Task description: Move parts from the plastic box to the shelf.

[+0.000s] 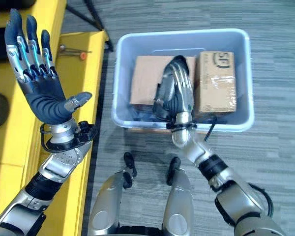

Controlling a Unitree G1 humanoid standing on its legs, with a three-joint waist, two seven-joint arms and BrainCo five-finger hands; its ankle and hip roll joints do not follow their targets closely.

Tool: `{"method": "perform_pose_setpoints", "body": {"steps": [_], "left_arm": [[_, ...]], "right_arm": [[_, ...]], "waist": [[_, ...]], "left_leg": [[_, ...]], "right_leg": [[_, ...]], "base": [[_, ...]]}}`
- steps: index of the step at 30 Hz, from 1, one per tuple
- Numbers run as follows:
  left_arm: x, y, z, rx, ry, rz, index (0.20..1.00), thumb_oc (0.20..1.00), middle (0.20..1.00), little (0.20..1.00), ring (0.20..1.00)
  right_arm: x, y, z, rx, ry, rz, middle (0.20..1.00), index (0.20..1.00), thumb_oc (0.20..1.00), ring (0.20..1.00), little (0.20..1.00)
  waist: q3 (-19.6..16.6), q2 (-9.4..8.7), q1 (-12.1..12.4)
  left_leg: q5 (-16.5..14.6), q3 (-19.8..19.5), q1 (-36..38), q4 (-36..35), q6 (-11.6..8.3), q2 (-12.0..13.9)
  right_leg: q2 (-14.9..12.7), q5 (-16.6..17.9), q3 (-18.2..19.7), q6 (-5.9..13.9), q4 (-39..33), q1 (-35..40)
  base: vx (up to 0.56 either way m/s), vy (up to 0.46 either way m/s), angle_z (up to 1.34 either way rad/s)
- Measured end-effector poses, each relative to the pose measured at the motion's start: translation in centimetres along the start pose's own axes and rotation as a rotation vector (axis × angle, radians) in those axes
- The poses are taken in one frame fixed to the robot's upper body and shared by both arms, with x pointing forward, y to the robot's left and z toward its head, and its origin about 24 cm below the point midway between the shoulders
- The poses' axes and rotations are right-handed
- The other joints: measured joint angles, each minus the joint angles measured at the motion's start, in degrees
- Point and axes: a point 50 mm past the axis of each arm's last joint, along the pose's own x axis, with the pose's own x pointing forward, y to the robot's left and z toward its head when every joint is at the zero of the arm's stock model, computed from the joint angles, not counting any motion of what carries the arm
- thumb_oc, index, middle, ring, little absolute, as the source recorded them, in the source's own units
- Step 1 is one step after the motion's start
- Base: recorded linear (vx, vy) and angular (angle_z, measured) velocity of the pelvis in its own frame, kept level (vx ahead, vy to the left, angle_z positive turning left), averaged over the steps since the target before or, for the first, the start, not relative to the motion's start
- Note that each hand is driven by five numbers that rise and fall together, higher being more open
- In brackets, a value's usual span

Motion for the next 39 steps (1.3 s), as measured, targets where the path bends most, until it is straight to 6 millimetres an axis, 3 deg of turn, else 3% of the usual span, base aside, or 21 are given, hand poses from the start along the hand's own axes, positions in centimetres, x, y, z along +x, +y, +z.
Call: {"method": "perform_pose_setpoints", "body": {"steps": [1, 3, 6, 9, 14, 20, 28, 33, 36, 39], "left_arm": [[0.3, -0.9, -0.2, -0.002, 0.009, -0.036, 1.0, 1.0, 1.0, 1.0, 1.0], [0.4, -2.0, -0.6, 0.014, 0.052, -0.083, 1.0, 1.0, 1.0, 1.0, 1.0], [0.0, -2.3, -1.6, 0.071, 0.135, -0.11, 1.0, 1.0, 1.0, 1.0, 1.0], [-0.2, -2.9, -2.3, 0.121, 0.192, -0.128, 1.0, 1.0, 1.0, 1.0, 1.0], [-1.1, -3.2, -6.0, 0.268, 0.357, -0.087, 1.0, 1.0, 1.0, 1.0, 1.0], [-2.8, -0.3, -9.5, 0.5, 0.495, 0.111, 1.0, 1.0, 1.0, 1.0, 1.0], [-2.8, 5.0, -9.7, 0.699, 0.427, 0.591, 1.0, 1.0, 1.0, 1.0, 1.0], [-3.1, 5.8, -9.4, 0.76, 0.374, 0.655, 1.0, 1.0, 1.0, 1.0, 1.0], [-3.8, 6.3, -10.1, 0.812, 0.428, 0.622, 1.0, 1.0, 1.0, 1.0, 1.0], [-4.8, 6.6, -11.6, 0.791, 0.602, 0.506, 1.0, 1.0, 1.0, 1.0, 1.0]], "right_arm": [[-1.3, -0.3, -1.8, -0.042, 0.078, 0.024, 1.0, 1.0, 1.0, 1.0, 1.0], [-3.9, -1.0, -4.3, -0.092, 0.182, 0.071, 1.0, 1.0, 1.0, 1.0, 1.0], [-6.1, -1.3, -5.6, -0.103, 0.259, 0.126, 1.0, 1.0, 1.0, 1.0, 1.0], [-6.0, -1.8, -5.7, -0.082, 0.261, 0.138, 1.0, 1.0, 1.0, 1.0, 1.0], [-5.5, -1.8, -5.6, -0.064, 0.248, 0.149, 1.0, 1.0, 1.0, 1.0, 1.0], [-4.9, -1.9, -5.4, -0.061, 0.23, 0.143, 1.0, 1.0, 1.0, 1.0, 1.0], [-6.1, -2.5, -6.3, -0.08, 0.282, 0.109, 1.0, 1.0, 1.0, 1.0, 1.0], [-6.4, -2.5, -6.5, -0.085, 0.293, 0.089, 1.0, 1.0, 1.0, 1.0, 1.0], [-5.8, -2.6, -6.2, -0.085, 0.276, 0.081, 1.0, 1.0, 1.0, 1.0, 1.0], [-5.7, -2.4, -6.3, -0.094, 0.294, 0.077, 1.0, 1.0, 1.0, 1.0, 1.0]], "waist": [[0.12, -0.9, -3.04], [0.21, -1.05, -5.51], [0.7, -1.72, -6.7], [0.72, -1.77, -8.28], [0.76, -1.66, -10.63], [0.83, -1.57, -11.35], [1.0, -1.69, -10.36], [1.03, -1.75, -8.91], [1.04, -1.86, -8.66], [1.36, -2.46, -8.78]], "left_leg": [[0.0, 1.43, 0.6, -0.78, 0.08, -0.02], [-0.37, 4.12, 1.4, -1.39, 0.16, 0.59], [-0.95, 7.35, 5.85, -3.07, -0.48, 1.59], [-1.41, 9.67, 7.83, -3.56, -1.29, 2.51], [-1.38, 11.74, 8.68, -4.29, -1.85, 3.36], [-1.47, 11.91, 6.74, -4.27, -2.2, 3.6], [-1.42, 11.4, 3.53, -3.18, -2.22, 3.57], [-1.39, 11.14, 2.74, -2.86, -2.21, 3.59], [-1.41, 11.0, 1.56, -2.62, -2.19, 3.64], [-1.49, 10.57, 0.25, -1.85, -2.11, 3.84]], "right_leg": [[0.61, 1.3, 1.55, 0.61, -1.96, 0.04], [1.76, 3.91, 2.96, 0.53, -5.1, 0.16], [3.31, 4.94, 4.66, 1.12, -8.75, 3.38], [4.21, 5.02, 5.34, 0.94, -10.11, 3.88], [5.18, 5.72, 5.77, 0.47, -9.86, 3.24], [6.2, 5.8, 7.66, 0.25, -8.45, -0.65], [5.58, 5.63, 7.78, 0.05, -7.1, -3.95], [5.59, 6.11, 7.63, -0.32, -7.02, -4.51], [5.41, 6.08, 7.58, -0.25, -7.11, -5.52], [5.62, 6.22, 7.21, -0.37, -6.82, -6.37]], "base": [[-0.01, 0.071, -0.68], [0.07, 0.068, -0.7], [0.03, 0.031, -0.63], [0.03, 0.013, -0.41], [0.02, -0.018, -0.28], [-0.01, -0.026, -0.2], [-0.03, -0.032, 0.03], [-0.05, -0.018, 0.02], [-0.05, -0.01, 0.03], [-0.03, -0.003, 0.02]]}}
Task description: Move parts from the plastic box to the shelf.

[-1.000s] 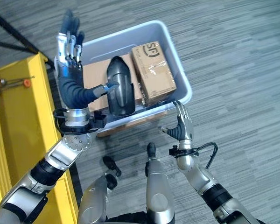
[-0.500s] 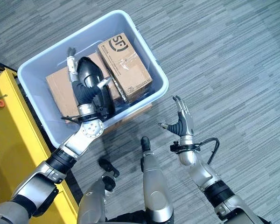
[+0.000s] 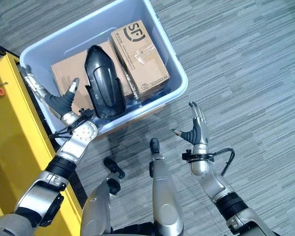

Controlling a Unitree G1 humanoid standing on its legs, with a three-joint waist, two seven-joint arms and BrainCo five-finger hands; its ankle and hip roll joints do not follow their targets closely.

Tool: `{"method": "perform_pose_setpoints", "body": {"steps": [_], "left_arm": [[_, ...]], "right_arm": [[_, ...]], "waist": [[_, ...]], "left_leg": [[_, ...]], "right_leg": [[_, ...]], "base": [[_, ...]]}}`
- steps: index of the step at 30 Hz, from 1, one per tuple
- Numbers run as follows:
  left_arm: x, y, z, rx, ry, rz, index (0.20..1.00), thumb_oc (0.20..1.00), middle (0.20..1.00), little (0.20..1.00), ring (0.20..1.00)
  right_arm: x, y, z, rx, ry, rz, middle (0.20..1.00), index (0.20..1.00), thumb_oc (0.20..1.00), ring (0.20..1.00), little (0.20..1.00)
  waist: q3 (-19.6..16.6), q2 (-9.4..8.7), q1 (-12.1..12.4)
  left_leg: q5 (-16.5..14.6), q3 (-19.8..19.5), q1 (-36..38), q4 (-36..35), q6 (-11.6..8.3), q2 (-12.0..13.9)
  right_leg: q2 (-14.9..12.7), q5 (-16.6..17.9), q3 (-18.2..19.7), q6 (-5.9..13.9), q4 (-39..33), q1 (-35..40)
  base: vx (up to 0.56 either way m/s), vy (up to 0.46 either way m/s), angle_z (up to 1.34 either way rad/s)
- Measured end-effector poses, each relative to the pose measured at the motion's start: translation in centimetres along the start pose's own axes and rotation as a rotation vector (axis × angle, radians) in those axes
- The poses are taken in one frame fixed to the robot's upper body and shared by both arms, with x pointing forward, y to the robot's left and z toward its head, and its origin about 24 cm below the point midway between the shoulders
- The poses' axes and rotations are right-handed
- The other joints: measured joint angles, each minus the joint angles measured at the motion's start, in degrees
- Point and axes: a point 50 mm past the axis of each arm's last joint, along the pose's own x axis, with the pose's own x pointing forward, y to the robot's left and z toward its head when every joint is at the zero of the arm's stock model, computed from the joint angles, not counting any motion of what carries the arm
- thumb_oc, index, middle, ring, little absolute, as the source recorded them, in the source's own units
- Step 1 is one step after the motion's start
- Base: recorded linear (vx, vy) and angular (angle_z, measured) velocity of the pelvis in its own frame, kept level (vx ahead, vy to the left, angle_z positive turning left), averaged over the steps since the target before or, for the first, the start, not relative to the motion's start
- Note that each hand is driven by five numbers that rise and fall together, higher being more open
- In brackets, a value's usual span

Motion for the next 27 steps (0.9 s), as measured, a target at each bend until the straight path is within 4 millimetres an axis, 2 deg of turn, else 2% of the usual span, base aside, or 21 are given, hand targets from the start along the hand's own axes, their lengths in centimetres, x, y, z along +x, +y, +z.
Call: {"method": "perform_pose_setpoints", "body": {"steps": [5, 9, 12, 13, 14, 18, 21, 27], "left_arm": [[-1.9, -1.4, -1.3, 0.071, 0.093, -0.202, 1.0, 1.0, 1.0, 1.0, 1.0], [-3.4, -2.2, -2.9, 0.084, 0.249, -0.241, 1.0, 1.0, 1.0, 1.0, 1.0], [-3.7, -2.3, -3.7, 0.085, 0.336, -0.238, 1.0, 1.0, 1.0, 1.0, 1.0], [-4.2, -2.5, -4.4, 0.026, 0.485, -0.203, 1.0, 1.0, 1.0, 1.0, 1.0], [-4.3, -2.3, -5.0, 0.01, 0.541, -0.15, 1.0, 1.0, 1.0, 1.0, 1.0], [-2.3, -2.2, -4.9, -0.019, 0.592, -0.062, 1.0, 1.0, 1.0, 1.0, 1.0], [-0.8, -1.9, -4.9, 0.0, 0.588, -0.002, 1.0, 1.0, 1.0, 1.0, 1.0], [1.1, -2.8, -2.9, -0.023, 0.505, -0.007, 1.0, 1.0, 1.0, 1.0, 1.0]], "right_arm": [[0.6, -0.1, 0.3, -0.005, -0.001, -0.008, 1.0, 1.0, 1.0, 1.0, 1.0], [0.8, -0.1, 0.5, -0.006, -0.003, -0.006, 1.0, 1.0, 1.0, 1.0, 1.0], [0.9, 0.2, 0.6, 0.003, -0.001, 0.009, 1.0, 1.0, 1.0, 1.0, 1.0], [1.1, 0.2, 0.7, 0.0, 0.001, 0.009, 1.0, 1.0, 1.0, 1.0, 1.0], [1.5, 0.2, 1.1, 0.005, -0.012, 0.005, 1.0, 1.0, 1.0, 1.0, 1.0], [1.9, 0.2, 1.0, -0.008, -0.002, 0.008, 1.0, 1.0, 1.0, 1.0, 1.0], [2.1, 0.7, 1.4, -0.009, -0.012, 0.024, 1.0, 1.0, 1.0, 1.0, 1.0], [2.2, 0.7, 1.5, -0.007, -0.015, 0.024, 1.0, 1.0, 1.0, 1.0, 1.0]], "waist": [[0.01, -0.05, -0.1], [0.01, -0.3, -0.3], [0.32, -1.15, -0.59], [0.29, -1.21, -0.65], [0.28, -1.3, -1.45], [0.31, -1.7, -1.89], [0.38, -3.07, -2.54], [0.4, -3.76, -3.28]], "left_leg": [[-0.05, -0.23, -2.21, 0.66, 0.07, 0.01], [-0.15, -0.3, -3.17, 1.19, 0.09, 0.56], [-0.43, -0.18, -3.8, 1.97, 0.08, 0.94], [-0.51, -0.22, -4.26, 2.3, 0.08, 1.11], [-0.76, -0.4, -5.49, 3.1, 0.18, 1.43], [-1.18, -0.77, -7.22, 4.79, 0.07, 2.55], [-1.43, -0.75, -7.68, 5.63, -0.2, 3.46], [-1.72, -0.87, -9.73, 6.62, -0.26, 3.73]], "right_leg": [[-0.08, 0.13, -0.03, -0.04, 0.3, -2.0], [0.04, 0.13, -0.08, -0.04, 0.43, -2.75], [0.27, 0.13, 0.09, -0.06, 0.88, -3.48], [0.25, -0.01, 0.1, 0.14, 0.85, -3.87], [0.34, 0.02, 0.06, 0.11, 0.94, -4.62], [1.02, 0.19, -0.14, -0.11, 1.08, -5.66], [1.71, 0.19, -0.21, -0.17, 1.2, -5.99], [1.98, 0.31, -0.19, -0.48, 1.94, -8.01]], "base": [[-0.01, 0.009, 0.01], [0.0, 0.0, 0.0], [0.0, -0.008, -0.03], [0.0, 0.0, 0.0], [0.0, -0.042, 0.01], [0.02, -0.039, -0.02], [0.03, -0.032, -0.07], [0.01, -0.006, -0.01]]}}
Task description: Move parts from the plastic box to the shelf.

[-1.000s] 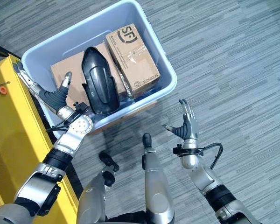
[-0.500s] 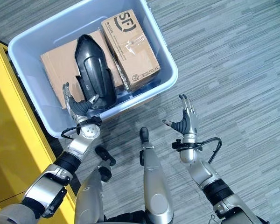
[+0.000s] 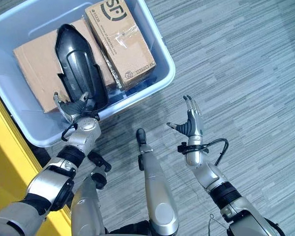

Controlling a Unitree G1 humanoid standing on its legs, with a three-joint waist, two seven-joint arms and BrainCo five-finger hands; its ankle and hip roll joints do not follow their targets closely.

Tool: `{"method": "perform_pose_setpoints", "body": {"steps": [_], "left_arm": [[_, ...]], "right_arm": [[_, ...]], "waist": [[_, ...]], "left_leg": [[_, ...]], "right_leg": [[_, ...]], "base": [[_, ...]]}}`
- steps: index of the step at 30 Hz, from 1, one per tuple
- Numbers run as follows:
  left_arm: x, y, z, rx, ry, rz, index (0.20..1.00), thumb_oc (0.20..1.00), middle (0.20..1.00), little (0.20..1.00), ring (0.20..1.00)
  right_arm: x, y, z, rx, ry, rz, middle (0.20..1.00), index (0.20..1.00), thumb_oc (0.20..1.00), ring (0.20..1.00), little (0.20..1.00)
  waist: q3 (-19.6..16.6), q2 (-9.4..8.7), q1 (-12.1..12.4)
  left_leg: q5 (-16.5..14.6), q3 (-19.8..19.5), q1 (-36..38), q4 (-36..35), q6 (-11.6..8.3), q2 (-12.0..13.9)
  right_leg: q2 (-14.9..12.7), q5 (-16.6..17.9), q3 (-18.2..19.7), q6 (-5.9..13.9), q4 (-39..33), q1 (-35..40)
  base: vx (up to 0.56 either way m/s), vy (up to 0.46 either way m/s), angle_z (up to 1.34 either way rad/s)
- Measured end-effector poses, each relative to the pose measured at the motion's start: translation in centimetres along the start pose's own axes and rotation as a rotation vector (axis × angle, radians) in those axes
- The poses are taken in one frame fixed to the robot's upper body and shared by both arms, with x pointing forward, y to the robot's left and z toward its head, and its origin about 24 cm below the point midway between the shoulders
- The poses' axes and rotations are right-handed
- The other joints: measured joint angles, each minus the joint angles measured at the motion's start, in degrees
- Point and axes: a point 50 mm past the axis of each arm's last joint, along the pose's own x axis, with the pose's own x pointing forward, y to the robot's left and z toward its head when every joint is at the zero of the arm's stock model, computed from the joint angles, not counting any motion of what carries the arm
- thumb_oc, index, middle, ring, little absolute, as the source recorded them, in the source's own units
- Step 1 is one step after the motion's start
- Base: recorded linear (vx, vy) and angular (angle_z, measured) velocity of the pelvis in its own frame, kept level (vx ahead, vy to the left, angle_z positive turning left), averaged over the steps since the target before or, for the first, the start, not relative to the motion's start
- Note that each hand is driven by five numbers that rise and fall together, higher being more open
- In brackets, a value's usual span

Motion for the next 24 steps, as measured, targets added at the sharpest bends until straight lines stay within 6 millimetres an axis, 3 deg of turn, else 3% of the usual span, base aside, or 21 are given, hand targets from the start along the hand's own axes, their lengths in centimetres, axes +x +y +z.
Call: {"method": "perform_pose_setpoints", "body": {"steps": [9, 19, 24], "left_arm": [[1.2, -0.7, 4.2, 0.086, -0.229, -0.021, 1.0, 1.0, 1.0, 1.0, 1.0], [1.2, -0.8, 3.8, 0.063, -0.163, -0.036, 1.0, 1.0, 1.0, 1.0, 1.0], [2.4, 0.7, 3.1, 0.034, -0.099, 0.128, 1.0, 1.0, 1.0, 1.0, 1.0]], "right_arm": [[-0.2, 0.0, -0.4, -0.013, 0.019, -0.004, 1.0, 1.0, 1.0, 1.0, 1.0], [-0.4, 0.0, -0.6, -0.005, 0.025, -0.028, 1.0, 1.0, 1.0, 1.0, 1.0], [-0.6, 0.2, -1.1, -0.019, 0.039, -0.014, 1.0, 1.0, 1.0, 1.0, 1.0]], "waist": [[0.0, -0.01, -0.46], [-0.02, -0.1, -0.63], [-0.17, -0.81, -0.81]], "left_leg": [[-0.27, 0.15, -1.84, 1.01, 0.09, 0.14], [-0.46, 0.19, -3.89, 2.02, 0.25, 0.45], [-0.51, 0.1, -3.98, 2.31, 0.23, 0.69]], "right_leg": [[0.02, 0.0, 0.33, -0.09, 0.88, -2.13], [0.08, -0.14, 0.61, 0.08, 1.72, -4.28], [0.08, -0.23, 0.55, 0.19, 1.83, -4.29]], "base": [[0.0, 0.0, 0.0], [0.0, -0.003, 0.0], [0.01, -0.024, 0.0]]}}
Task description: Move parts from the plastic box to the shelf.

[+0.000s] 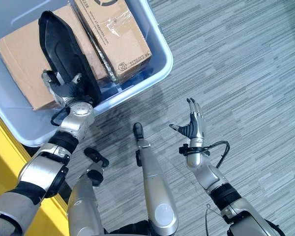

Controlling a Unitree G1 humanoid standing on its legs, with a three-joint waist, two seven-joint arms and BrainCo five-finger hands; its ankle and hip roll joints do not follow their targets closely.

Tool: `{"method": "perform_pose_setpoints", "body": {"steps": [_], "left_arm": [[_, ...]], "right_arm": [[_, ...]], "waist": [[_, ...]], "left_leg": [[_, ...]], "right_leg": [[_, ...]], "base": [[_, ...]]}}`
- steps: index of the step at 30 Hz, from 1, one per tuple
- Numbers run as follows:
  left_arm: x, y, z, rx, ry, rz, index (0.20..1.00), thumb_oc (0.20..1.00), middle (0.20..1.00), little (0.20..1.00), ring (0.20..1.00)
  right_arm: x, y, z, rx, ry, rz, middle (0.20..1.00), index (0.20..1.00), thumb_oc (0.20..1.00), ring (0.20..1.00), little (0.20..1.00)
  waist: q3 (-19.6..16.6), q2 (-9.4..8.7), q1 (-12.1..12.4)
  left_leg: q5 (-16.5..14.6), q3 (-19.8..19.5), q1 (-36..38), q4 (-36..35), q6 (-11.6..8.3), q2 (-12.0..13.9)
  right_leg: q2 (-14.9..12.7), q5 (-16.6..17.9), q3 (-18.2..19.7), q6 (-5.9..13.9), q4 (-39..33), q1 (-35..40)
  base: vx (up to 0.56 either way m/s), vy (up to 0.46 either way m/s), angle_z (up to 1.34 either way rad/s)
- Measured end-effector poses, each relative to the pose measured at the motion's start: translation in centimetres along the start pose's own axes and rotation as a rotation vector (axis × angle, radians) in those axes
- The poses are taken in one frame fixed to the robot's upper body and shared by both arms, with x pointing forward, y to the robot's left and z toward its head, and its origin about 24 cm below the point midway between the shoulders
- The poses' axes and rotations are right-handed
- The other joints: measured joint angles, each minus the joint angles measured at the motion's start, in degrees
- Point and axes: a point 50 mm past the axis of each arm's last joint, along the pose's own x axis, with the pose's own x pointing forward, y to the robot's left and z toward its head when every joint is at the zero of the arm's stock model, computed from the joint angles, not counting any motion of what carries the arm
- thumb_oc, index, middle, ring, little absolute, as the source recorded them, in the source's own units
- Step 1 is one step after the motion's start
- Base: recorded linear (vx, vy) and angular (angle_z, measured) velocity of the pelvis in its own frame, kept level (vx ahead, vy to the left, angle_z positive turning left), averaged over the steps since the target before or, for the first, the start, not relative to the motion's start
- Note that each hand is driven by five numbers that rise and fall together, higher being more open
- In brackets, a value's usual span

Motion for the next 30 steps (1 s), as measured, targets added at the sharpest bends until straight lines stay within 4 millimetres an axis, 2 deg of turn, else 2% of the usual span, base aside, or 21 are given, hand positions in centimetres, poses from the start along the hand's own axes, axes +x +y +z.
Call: {"method": "perform_pose_setpoints", "body": {"steps": [6, 9, 11, 14, 16, 18, 23, 25, 26, 27, 30], "left_arm": [[0.0, 1.1, 0.2, -0.077, -0.021, 0.187, 1.0, 1.0, 1.0, 1.0, 1.0], [-0.6, 1.6, 0.9, -0.126, -0.152, 0.304, 1.0, 1.0, 1.0, 1.0, 1.0], [-0.7, 1.7, 1.4, -0.125, -0.229, 0.327, 1.0, 1.0, 1.0, 1.0, 1.0], [-1.4, 1.5, 3.5, -0.168, -0.414, 0.319, 1.0, 1.0, 1.0, 1.0, 1.0], [-2.4, 1.0, 5.0, -0.221, -0.511, 0.275, 1.0, 1.0, 1.0, 1.0, 1.0], [-3.1, 0.6, 5.4, -0.221, -0.566, 0.23, 1.0, 1.0, 1.0, 1.0, 1.0], [-3.0, -0.6, 4.6, -0.163, -0.455, 0.015, 1.0, 1.0, 1.0, 1.0, 1.0], [-2.9, -1.2, 3.0, -0.084, -0.359, -0.068, 1.0, 1.0, 1.0, 1.0, 1.0], [-2.9, -1.4, 1.1, -0.007, -0.26, -0.13, 1.0, 1.0, 1.0, 1.0, 1.0], [-3.0, -1.4, 0.3, 0.0, -0.202, -0.156, 1.0, 1.0, 1.0, 1.0, 1.0], [-3.0, -1.5, -0.4, -0.078, -0.035, -0.152, 1.0, 1.0, 1.0, 1.0, 1.0]], "right_arm": [[-0.6, 0.7, -0.4, -0.011, 0.003, 0.01, 1.0, 1.0, 1.0, 1.0, 1.0], [-1.1, 1.3, -0.6, -0.026, -0.003, 0.007, 1.0, 1.0, 1.0, 1.0, 1.0], [-1.1, 1.3, -0.5, -0.032, -0.011, -0.001, 1.0, 1.0, 1.0, 1.0, 1.0], [-1.3, 1.3, -0.8, -0.038, -0.004, -0.014, 1.0, 1.0, 1.0, 1.0, 1.0], [-1.6, 1.3, -1.1, -0.042, 0.006, -0.021, 1.0, 1.0, 1.0, 1.0, 1.0], [-1.8, 1.4, -1.4, -0.048, 0.016, -0.02, 1.0, 1.0, 1.0, 1.0, 1.0], [-2.0, 1.4, -1.6, -0.05, 0.023, -0.019, 1.0, 1.0, 1.0, 1.0, 1.0], [-1.9, 1.4, -1.6, -0.046, 0.026, -0.023, 1.0, 1.0, 1.0, 1.0, 1.0], [-1.9, 1.5, -1.5, -0.038, 0.028, -0.024, 1.0, 1.0, 1.0, 1.0, 1.0], [-1.9, 1.5, -1.4, -0.035, 0.03, -0.022, 1.0, 1.0, 1.0, 1.0, 1.0], [-1.9, 1.7, -1.4, -0.035, 0.036, -0.009, 1.0, 1.0, 1.0, 1.0, 1.0]], "waist": [[0.0, -0.42, 0.36], [-0.04, -0.97, 1.02], [-0.04, -1.04, 1.05], [-0.04, -1.07, 0.93], [-0.03, -1.07, 0.97], [-0.04, -1.07, 1.03], [-0.04, -1.07, 1.0], [-0.04, -1.07, 1.02], [-0.04, -1.07, 1.01], [-0.04, -1.06, 1.01], [-0.04, -1.06, 1.52]], "left_leg": [[-0.14, -0.97, -1.17, 0.85, 0.05, 0.42], [-0.13, -1.79, -1.79, 1.16, 0.05, 0.44], [-0.21, -1.83, -1.89, 1.26, 0.15, 0.42], [-0.31, -2.37, -2.45, 1.7, 0.27, 0.36], [-0.34, -2.94, -2.89, 1.94, 0.32, 0.29], [-0.42, -3.05, -2.92, 2.15, 0.43, 0.26], [-0.66, -3.05, -2.95, 2.81, 0.63, 0.27], [-0.68, -3.05, -2.95, 2.95, 0.66, 0.3], [-0.67, -3.04, -3.0, 2.94, 0.66, 0.37], [-0.68, -3.03, -3.0, 2.93, 0.66, 0.39], [-0.67, -3.03, -3.0, 2.79, 0.66, 0.48]], "right_leg": [[0.02, 0.07, -0.78, -0.13, 0.01, -0.19], [-0.06, 0.24, -1.52, -0.41, 0.07, -0.19], [-0.23, 0.24, -1.55, -0.41, 0.07, -0.17], [-0.41, 0.24, -2.02, -0.41, 0.07, -0.17], [-0.51, 0.24, -2.23, -0.41, 0.11, -0.17], [-0.57, 0.24, -2.25, -0.41, 0.16, -0.07], [-0.8, 0.12, -2.3, -0.22, 0.46, -0.04], [-0.82, 0.03, -2.28, -0.1, 0.45, -0.04], [-0.8, 0.0, -2.29, -0.09, 0.16, -0.08], [-0.8, -0.02, -2.29, -0.12, 0.15, -0.1], [-0.88, -0.15, -2.31, -0.18, 0.14, -0.13]], "base": [[0.01, -0.05, 0.05], [0.0, -0.041, 0.09], [0.0, -0.03, 0.03], [0.0, -0.012, 0.07], [0.01, -0.004, 0.08], [0.0, -0.003, 0.02], [0.0, 0.0, 0.0], [0.0, 0.0, 0.0], [0.0, 0.0, 0.0], [0.0, 0.0, 0.0], [0.0, 0.0, 0.0]]}}
